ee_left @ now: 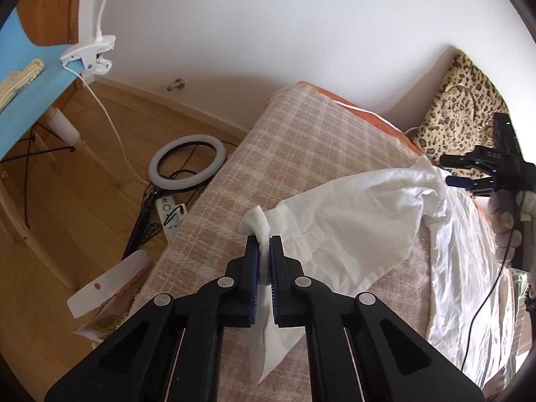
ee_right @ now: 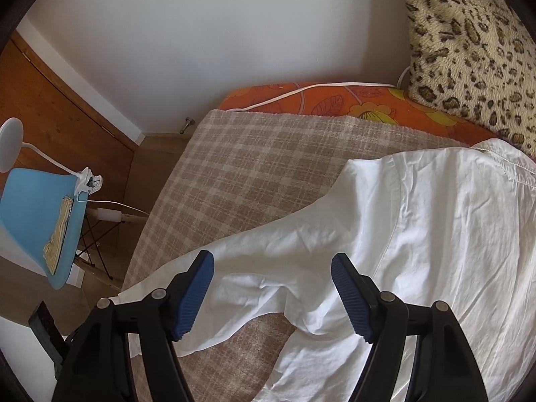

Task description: Fold small clothes

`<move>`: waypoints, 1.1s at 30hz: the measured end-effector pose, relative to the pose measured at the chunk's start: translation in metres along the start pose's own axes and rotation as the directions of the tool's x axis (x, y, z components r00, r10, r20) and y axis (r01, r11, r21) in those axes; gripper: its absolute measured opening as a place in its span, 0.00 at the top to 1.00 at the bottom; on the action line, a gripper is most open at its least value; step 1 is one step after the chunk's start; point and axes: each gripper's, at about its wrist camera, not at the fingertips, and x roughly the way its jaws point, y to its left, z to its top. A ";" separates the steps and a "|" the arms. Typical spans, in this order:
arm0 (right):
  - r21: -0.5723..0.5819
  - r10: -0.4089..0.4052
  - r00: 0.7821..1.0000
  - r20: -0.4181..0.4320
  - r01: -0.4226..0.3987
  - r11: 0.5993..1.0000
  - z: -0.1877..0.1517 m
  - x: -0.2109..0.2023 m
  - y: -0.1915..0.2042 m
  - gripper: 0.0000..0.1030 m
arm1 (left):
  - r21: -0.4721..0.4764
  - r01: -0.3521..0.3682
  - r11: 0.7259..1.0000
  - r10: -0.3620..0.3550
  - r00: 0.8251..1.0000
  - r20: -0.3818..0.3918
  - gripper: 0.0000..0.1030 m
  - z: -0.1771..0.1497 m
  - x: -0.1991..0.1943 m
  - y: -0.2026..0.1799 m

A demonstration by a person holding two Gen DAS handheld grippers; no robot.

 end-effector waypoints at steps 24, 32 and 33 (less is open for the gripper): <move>-0.054 -0.005 0.997 -0.073 0.001 0.999 0.016 0.009 -0.005 0.35 | 0.576 0.453 0.680 -0.349 0.891 -0.290 0.95 -0.146 -0.075 -0.210; -0.139 -0.092 0.982 -0.166 0.069 0.988 0.004 0.038 0.004 0.66 | 0.624 0.453 0.637 -0.325 0.891 -0.316 0.95 -0.165 -0.077 -0.216; -0.138 -0.095 0.981 -0.166 0.073 0.988 0.002 0.039 0.003 0.80 | 0.636 0.448 0.629 -0.321 0.894 -0.313 0.95 -0.167 -0.078 -0.218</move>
